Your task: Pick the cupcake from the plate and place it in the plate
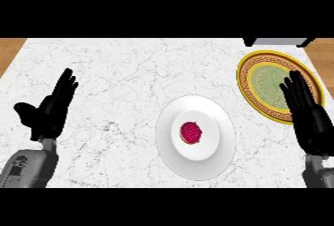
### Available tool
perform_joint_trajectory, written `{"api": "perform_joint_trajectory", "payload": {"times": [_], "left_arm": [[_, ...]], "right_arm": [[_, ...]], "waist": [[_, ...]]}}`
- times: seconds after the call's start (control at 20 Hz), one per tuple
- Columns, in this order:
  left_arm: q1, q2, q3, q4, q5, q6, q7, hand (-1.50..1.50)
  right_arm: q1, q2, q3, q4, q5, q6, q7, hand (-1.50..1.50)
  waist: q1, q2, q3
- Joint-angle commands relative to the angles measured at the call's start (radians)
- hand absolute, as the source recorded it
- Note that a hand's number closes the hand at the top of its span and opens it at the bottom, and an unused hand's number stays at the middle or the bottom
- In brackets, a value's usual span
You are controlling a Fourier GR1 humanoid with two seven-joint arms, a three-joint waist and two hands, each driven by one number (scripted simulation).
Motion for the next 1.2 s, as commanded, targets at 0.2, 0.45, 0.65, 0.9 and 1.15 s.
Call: {"api": "perform_joint_trajectory", "payload": {"times": [0.2, 0.45, 0.65, 0.9, 1.15], "left_arm": [[0.118, -0.127, -0.106, 0.079, -0.014, 0.021, 0.101, 0.0], [0.155, -0.141, -0.122, 0.05, 0.032, -0.03, 0.154, 0.0], [0.198, -0.174, -0.168, -0.05, -0.011, 0.032, 0.223, 0.0], [0.233, -0.122, -0.093, -0.025, 0.053, -0.067, 0.197, 0.0], [0.218, -0.142, -0.121, -0.061, 0.016, -0.017, 0.237, 0.0]], "right_arm": [[-0.329, -0.049, -0.01, 0.034, -0.029, 0.119, 0.028, 1.5], [-0.288, -0.03, 0.003, 0.23, 0.292, -0.151, -0.086, -1.5], [-0.283, 0.079, -0.031, 0.322, 0.208, -0.095, -0.306, -1.5], [-0.217, -0.02, -0.016, 0.216, 0.245, 0.039, -0.272, -1.5], [-0.26, -0.2, 0.092, 0.175, 0.337, 0.196, -0.038, -1.5]], "waist": [[0.055, 0.016, 0.031], [0.037, 0.014, 0.032], [0.022, 0.009, 0.033], [0.006, 0.006, 0.031], [0.005, 0.002, 0.03]]}}
